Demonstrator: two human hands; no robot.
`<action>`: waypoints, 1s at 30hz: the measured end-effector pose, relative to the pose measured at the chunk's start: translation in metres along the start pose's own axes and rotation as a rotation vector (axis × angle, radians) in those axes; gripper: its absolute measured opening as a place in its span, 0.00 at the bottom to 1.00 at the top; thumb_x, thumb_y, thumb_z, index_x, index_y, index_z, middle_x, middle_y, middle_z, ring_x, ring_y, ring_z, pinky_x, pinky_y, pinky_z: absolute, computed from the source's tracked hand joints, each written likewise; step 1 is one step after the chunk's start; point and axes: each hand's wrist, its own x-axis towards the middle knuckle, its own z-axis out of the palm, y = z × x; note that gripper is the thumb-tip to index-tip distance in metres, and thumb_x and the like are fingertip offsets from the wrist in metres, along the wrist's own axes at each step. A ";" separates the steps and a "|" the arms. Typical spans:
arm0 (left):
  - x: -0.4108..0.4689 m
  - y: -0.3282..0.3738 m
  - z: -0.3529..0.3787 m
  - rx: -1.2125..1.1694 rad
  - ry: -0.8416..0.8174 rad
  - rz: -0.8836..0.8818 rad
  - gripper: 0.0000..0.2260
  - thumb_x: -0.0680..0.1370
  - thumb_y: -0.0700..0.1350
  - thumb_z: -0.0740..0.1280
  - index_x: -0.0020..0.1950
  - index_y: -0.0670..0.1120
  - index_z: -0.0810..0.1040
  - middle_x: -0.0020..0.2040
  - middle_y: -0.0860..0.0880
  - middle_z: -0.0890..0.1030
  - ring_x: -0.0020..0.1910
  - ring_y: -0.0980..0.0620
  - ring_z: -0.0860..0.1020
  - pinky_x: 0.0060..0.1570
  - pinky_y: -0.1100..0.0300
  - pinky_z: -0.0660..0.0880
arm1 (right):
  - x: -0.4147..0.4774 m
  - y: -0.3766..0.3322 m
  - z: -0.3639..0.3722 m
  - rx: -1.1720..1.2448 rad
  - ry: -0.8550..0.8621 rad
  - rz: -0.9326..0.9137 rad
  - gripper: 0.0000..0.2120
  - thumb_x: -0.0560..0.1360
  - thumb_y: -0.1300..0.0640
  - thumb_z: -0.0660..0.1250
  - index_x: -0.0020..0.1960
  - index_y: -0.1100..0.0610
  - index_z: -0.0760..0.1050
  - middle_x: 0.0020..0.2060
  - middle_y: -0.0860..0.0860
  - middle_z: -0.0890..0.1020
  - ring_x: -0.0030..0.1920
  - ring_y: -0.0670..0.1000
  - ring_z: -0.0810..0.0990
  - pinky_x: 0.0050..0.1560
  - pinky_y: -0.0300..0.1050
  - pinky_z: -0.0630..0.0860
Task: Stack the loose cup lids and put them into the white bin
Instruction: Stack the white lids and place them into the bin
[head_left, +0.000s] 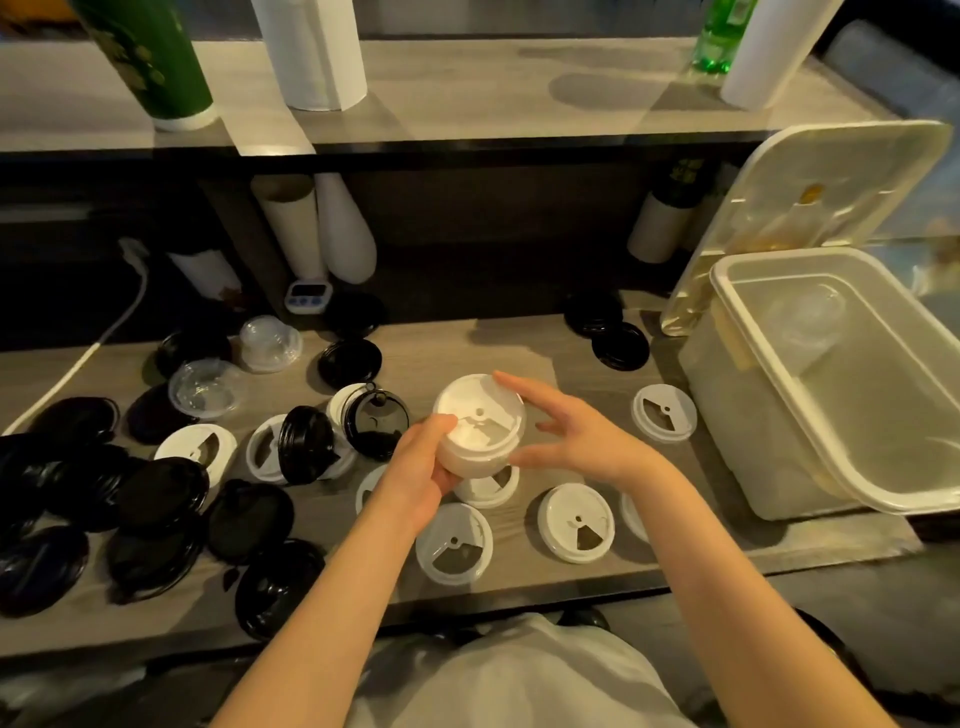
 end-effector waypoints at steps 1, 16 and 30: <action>0.002 -0.001 0.001 0.003 0.006 -0.010 0.08 0.78 0.40 0.60 0.55 0.42 0.74 0.46 0.46 0.80 0.44 0.52 0.78 0.35 0.60 0.76 | -0.004 0.003 -0.006 0.051 0.049 0.040 0.34 0.71 0.58 0.72 0.71 0.40 0.62 0.71 0.42 0.66 0.70 0.43 0.64 0.67 0.44 0.65; 0.015 -0.037 0.056 0.099 -0.046 -0.093 0.07 0.77 0.39 0.63 0.51 0.50 0.70 0.47 0.49 0.77 0.42 0.54 0.75 0.29 0.61 0.73 | -0.087 0.132 -0.020 -0.587 0.209 0.696 0.47 0.69 0.40 0.71 0.76 0.44 0.44 0.77 0.49 0.49 0.76 0.56 0.49 0.74 0.54 0.55; 0.011 -0.054 0.082 0.287 -0.066 -0.072 0.17 0.76 0.40 0.65 0.63 0.50 0.68 0.55 0.47 0.77 0.51 0.49 0.77 0.48 0.53 0.76 | -0.074 0.047 -0.042 0.229 0.582 0.068 0.37 0.68 0.55 0.76 0.72 0.46 0.61 0.69 0.41 0.65 0.68 0.42 0.64 0.65 0.39 0.66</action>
